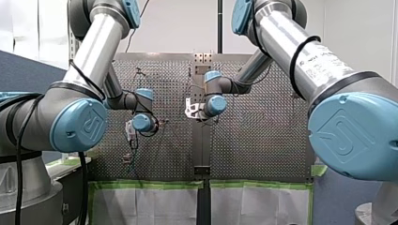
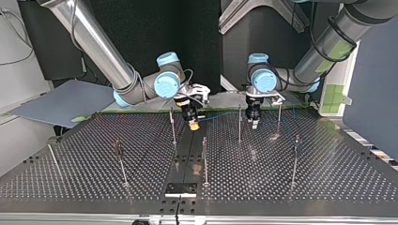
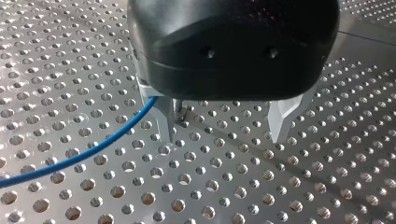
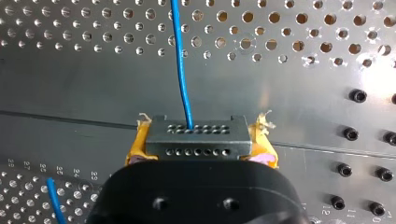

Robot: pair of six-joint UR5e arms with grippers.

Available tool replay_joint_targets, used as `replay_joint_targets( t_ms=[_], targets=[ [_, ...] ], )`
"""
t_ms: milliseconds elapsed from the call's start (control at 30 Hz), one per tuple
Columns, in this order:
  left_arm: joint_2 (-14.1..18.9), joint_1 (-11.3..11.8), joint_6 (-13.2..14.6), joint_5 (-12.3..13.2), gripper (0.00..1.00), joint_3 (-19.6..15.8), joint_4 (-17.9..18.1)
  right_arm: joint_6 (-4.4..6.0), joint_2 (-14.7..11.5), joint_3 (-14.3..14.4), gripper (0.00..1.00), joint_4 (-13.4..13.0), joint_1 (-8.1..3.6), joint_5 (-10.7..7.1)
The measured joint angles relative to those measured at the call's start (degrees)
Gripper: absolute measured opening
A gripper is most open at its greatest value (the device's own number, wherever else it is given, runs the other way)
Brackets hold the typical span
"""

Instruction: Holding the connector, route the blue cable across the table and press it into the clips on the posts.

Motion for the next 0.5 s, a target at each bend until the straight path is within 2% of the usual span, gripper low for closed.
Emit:
replay_joint_targets(
  t_ms=[267, 333, 500],
  targets=[
    [-0.02, -0.02, 0.0, 0.0, 1.0, 0.0, 0.0, -0.26, 0.23, -0.27, 0.0, 0.25, 0.03, 0.24],
    [-0.02, -0.02, 0.0, 0.0, 1.0, 0.0, 0.0, -0.79, 0.77, -0.8, 0.0, 0.78, 0.05, 0.57],
    [-0.02, -0.02, 0.0, 0.0, 1.0, 0.0, 0.0, -3.14, 3.14, -2.0, 0.0, 3.15, 0.08, 0.92]
  ],
)
